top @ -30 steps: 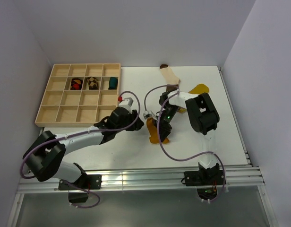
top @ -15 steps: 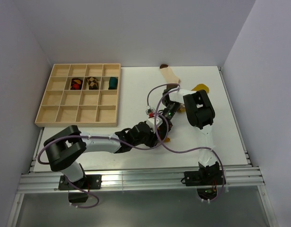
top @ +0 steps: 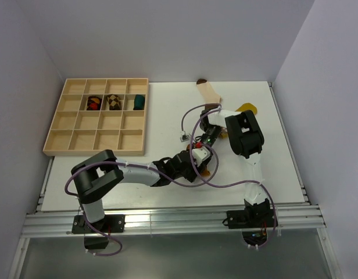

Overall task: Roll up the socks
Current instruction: Roll the sock at the center of the board.

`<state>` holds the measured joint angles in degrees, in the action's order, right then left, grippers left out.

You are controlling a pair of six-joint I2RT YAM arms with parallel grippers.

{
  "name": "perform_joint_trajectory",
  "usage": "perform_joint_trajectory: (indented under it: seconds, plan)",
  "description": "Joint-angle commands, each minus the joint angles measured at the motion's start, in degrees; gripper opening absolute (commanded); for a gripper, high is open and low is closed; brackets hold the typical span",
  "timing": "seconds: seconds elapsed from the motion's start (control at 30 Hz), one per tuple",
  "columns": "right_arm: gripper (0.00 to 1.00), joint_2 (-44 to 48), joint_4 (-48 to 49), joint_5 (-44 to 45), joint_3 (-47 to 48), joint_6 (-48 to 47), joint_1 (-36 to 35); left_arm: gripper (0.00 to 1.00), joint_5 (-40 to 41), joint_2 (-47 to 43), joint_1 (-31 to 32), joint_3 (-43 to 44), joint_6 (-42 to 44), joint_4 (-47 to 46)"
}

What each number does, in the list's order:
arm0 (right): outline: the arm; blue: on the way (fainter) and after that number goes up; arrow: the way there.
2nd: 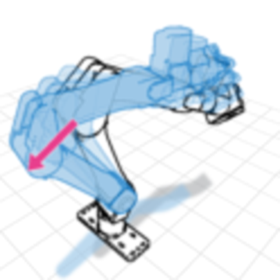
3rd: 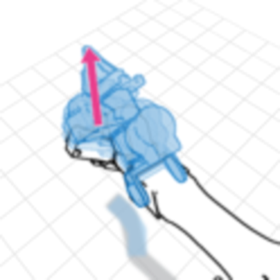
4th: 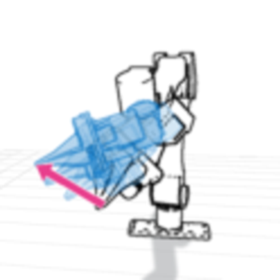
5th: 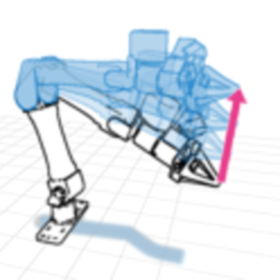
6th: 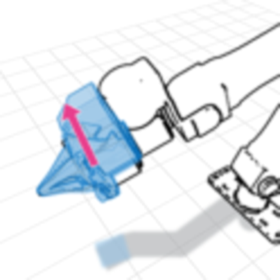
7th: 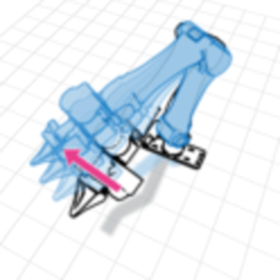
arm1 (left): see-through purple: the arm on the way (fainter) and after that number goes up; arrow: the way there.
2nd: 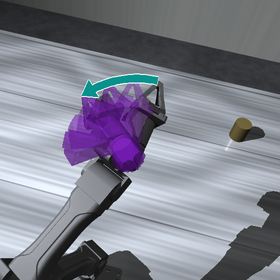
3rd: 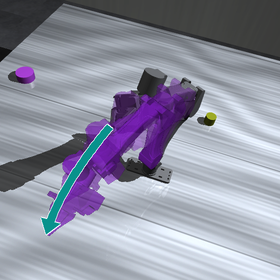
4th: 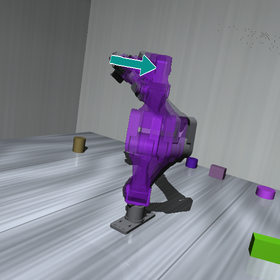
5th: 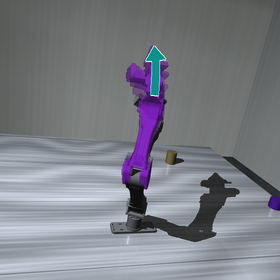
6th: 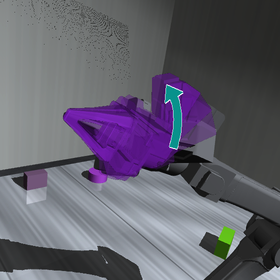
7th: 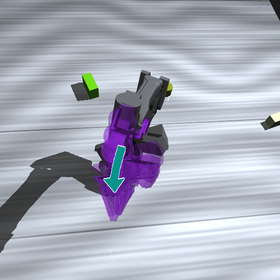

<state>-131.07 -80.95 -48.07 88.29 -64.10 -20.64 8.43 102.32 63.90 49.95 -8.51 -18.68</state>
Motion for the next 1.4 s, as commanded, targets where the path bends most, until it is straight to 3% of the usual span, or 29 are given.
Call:
perform_joint_trajectory:
  seconds: [0.0,0.07,0.13,0.17,0.2,0.33,0.43,0.7,0.97,1.13,1.37]
  plan:
    - [0.34,-1.7,0.6,6.0,0.7,-0.7,0.1,0.55,-1.0,1.7,1.5,3.6,4.9,0.7]
    - [0.34,-1.6,0.8,6.2,1.4,0.5,0.1,0.53,-1.7,2.8,1.8,4.4,5.7,2.8]
    - [0.37,-1.3,2.1,6.3,1.8,2.4,0.2,0.44,-2.5,3.6,1.8,5.1,6.0,4.0]
    - [0.39,-0.8,2.7,6.2,1.8,2.7,0.3,0.33,-2.9,3.8,1.8,5.7,6.1,5.3]
    - [0.40,-0.4,3.3,6.0,1.6,3.0,0.3,0.33,-2.9,4.0,1.8,5.9,5.9,5.9]
    - [0.47,2.4,8.1,6.0,0.0,6.5,0.5,0.10,-6.7,7.1,1.8,9.6,4.7,11.9]
    - [0.53,6.1,12.2,5.7,-2.1,8.6,0.8,0.00,-7.9,8.2,1.7,11.5,3.2,15.2]
    - [0.62,17.8,25.5,2.4,-7.2,19.8,4.6,0.00,-14.0,6.8,-2.4,11.4,-5.0,18.5]
    - [0.62,26.6,35.1,0.0,-13.1,26.8,14.2,0.00,-25.6,6.6,-9.2,10.1,-12.9,18.5]
    - [0.62,33.8,39.3,1.0,-20.7,23.4,17.8,0.00,-32.3,10.3,-12.1,15.0,-17.2,26.7]
    - [0.64,48.4,44.0,2.4,-32.6,12.2,17.0,0.00,-39.6,15.3,-13.7,26.9,-19.2,42.7]
